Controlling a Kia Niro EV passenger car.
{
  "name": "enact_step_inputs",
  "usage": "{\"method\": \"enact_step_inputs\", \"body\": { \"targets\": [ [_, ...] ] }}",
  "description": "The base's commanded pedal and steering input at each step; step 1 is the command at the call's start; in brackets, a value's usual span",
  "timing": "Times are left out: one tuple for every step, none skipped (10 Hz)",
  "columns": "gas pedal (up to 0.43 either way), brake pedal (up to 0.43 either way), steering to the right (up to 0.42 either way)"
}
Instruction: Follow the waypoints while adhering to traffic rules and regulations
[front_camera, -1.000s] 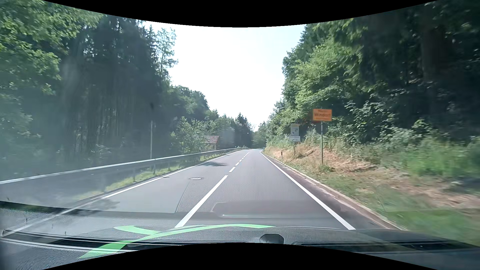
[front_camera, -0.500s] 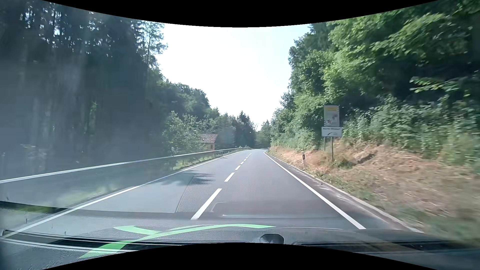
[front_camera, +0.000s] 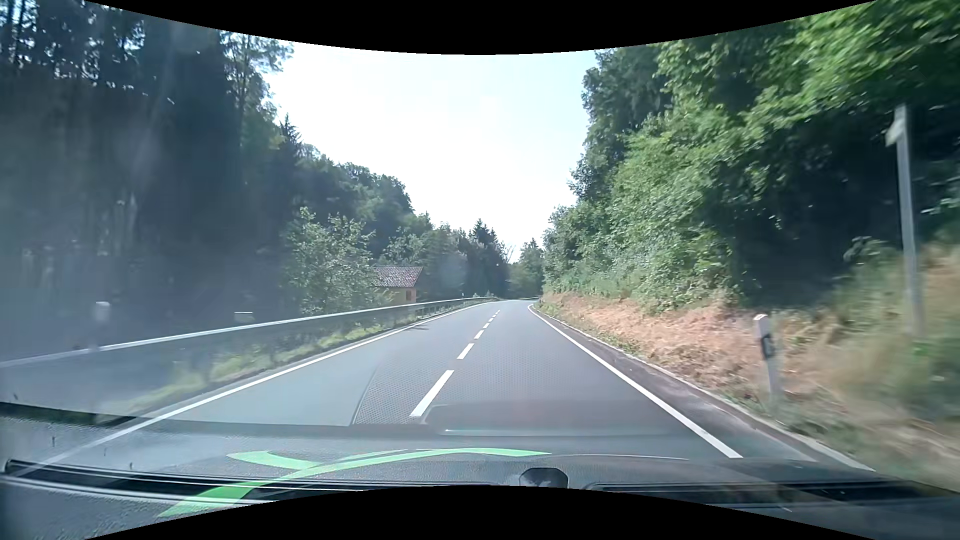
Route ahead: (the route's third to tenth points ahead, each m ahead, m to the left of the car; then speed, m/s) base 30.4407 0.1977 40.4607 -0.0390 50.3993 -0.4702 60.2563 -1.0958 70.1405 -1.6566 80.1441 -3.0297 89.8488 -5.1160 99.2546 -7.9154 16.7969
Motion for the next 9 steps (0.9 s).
{"method": "enact_step_inputs", "body": {
  "targets": [
    [0.189,0.0,0.004],
    [0.169,0.0,0.004],
    [0.13,0.0,0.003],
    [0.13,0.0,0.003],
    [0.11,0.0,0.003],
    [0.079,0.0,0.004],
    [0.067,0.0,0.003],
    [0.067,0.0,0.003],
    [0.059,0.0,0.002]
  ]
}}
